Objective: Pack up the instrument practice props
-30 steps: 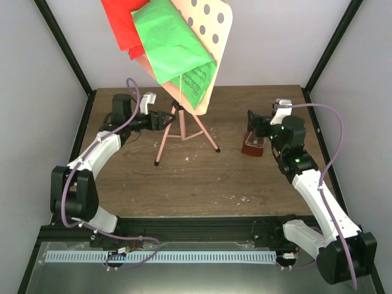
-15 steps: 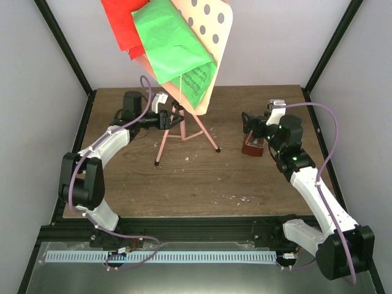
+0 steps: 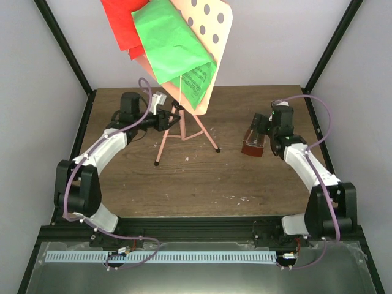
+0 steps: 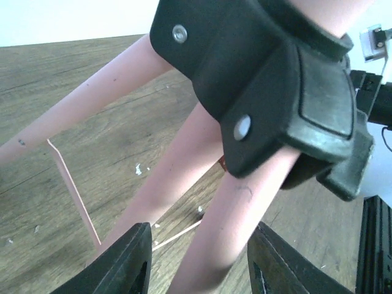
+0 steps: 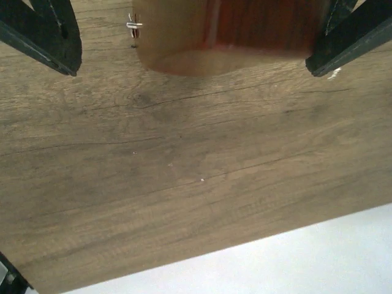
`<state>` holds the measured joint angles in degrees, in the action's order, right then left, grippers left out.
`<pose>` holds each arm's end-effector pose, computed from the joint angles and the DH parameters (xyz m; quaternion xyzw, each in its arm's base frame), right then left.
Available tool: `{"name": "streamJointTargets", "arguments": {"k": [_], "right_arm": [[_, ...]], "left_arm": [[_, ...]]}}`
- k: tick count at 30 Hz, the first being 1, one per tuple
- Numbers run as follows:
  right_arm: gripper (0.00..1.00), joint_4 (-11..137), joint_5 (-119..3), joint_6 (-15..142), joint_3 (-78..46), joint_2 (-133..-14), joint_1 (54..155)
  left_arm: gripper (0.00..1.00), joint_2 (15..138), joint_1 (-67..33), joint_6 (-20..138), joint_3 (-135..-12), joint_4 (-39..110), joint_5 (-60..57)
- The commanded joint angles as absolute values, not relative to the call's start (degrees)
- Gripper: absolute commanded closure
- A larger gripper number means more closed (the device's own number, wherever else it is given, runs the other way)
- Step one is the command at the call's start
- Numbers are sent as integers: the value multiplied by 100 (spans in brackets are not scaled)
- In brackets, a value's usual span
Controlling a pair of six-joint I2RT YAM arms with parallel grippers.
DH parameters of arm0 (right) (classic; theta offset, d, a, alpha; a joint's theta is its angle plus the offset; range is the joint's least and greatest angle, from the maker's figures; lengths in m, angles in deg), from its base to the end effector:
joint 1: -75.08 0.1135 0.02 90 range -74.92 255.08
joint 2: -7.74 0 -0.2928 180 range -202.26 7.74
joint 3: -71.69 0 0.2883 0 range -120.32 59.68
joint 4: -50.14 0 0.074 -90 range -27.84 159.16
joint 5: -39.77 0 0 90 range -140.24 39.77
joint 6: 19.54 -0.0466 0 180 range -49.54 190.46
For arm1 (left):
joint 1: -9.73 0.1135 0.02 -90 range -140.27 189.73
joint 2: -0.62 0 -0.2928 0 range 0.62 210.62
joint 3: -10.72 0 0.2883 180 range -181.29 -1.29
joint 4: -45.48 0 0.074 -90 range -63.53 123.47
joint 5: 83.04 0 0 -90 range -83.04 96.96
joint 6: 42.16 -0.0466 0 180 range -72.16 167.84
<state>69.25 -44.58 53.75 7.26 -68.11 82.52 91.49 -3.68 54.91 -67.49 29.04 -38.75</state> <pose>0.3325 0.0388 0.2792 0.0944 0.8625 0.0618 0.4934 0.3802 -0.1249 0.2913 0.2405 0.7823 -0.4125 0.4000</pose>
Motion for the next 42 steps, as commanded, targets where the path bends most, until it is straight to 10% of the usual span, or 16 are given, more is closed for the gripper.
{"name": "streamJointTargets", "arguments": {"k": [1,9,20,42], "right_arm": [[0,6862,-4309,5562,263,-7300,8173],[20,6325,-4955,5982,296,-7845,8158],[51,6846,-5544,5934,814,-6854,8252],[55,6753,-7669,5298,2911,-3837,10833]], "left_arm": [[52,8804,-429,5236,-6547,2903,-3373],[22,7893,-427,5092,-6074,2781,-2611],[20,6893,-675,5078,-5682,2204,-2486],[5,5680,-4779,5877,-2105,4959,466]]}}
